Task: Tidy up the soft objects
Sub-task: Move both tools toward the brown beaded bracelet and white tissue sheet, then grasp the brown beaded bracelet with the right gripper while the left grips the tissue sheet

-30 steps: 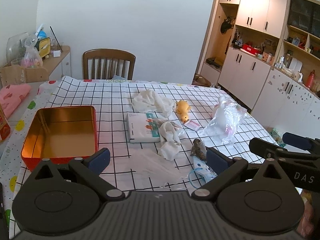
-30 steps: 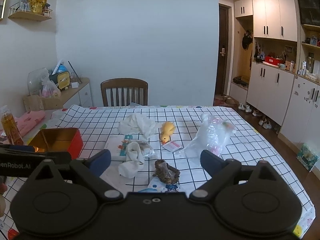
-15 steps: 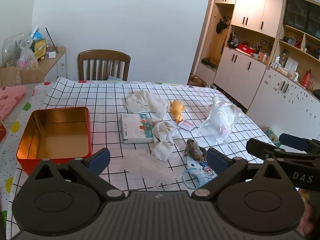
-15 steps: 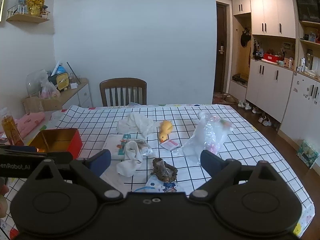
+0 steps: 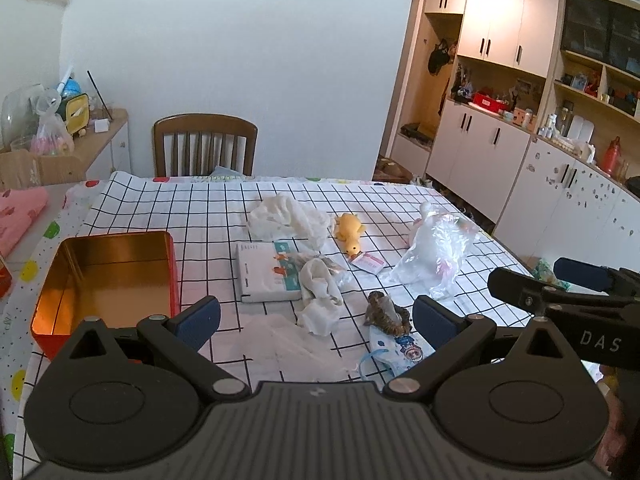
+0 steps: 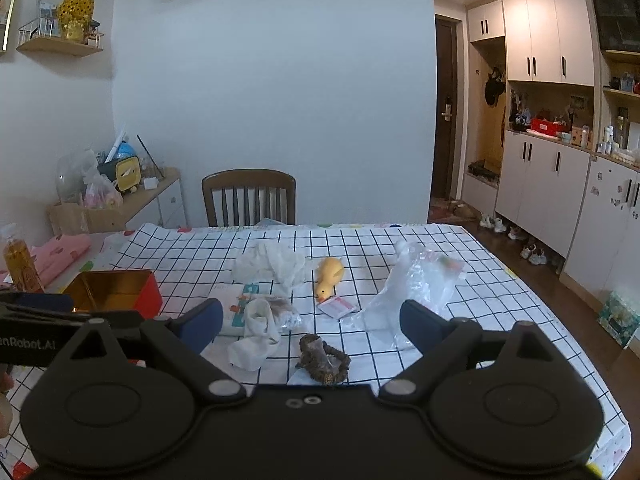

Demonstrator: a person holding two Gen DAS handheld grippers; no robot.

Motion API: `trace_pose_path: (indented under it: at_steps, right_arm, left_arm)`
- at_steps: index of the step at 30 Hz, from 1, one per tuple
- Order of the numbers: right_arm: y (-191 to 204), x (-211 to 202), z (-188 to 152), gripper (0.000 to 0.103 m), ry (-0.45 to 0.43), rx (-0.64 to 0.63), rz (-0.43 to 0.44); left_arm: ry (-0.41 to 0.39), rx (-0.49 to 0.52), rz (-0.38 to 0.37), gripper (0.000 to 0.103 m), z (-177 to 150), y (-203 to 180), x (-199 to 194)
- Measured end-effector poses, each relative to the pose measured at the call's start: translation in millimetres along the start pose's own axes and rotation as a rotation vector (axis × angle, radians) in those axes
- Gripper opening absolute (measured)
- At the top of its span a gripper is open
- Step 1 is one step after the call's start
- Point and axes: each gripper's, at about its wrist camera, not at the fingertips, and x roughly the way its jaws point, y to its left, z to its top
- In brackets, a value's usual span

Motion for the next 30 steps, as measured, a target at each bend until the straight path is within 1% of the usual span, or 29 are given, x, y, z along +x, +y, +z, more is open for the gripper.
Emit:
trace_pose_path:
  at_steps: [6,10,17,22,27,30]
  right_arm:
    - [-3,-4,-1,0.095,-0.025,-0.001,-0.010]
    - [-5,-4,-1,0.095,-0.025,0.001,0.010]
    - [-9,-1,-3,0.094,-0.027,-0.020,0.026]
    - [-15,10,-6,0.094,-0.002,-0.038,0.029]
    - [-25,30,-11,0.094,0.054,-0.042,0.033]
    - [-30,45,-14,0.090,0.093,-0.053,0.052]
  left_arm:
    - [-0.018,0.007,0.001,0.103,0,-4,-4]
    - [-0.022,0.007,-0.003,0.103,0,-5,-5]
    - [-0.001,0.001,-0.012,0.103,-1,-6,3]
    - [0.030,0.011,-0.003,0.103,-1,-10,18]
    - [0.082,0.009,0.017,0.103,-2,-10,39]
    - [0.118,0.001,0.033,0.103,-3,-8,55]
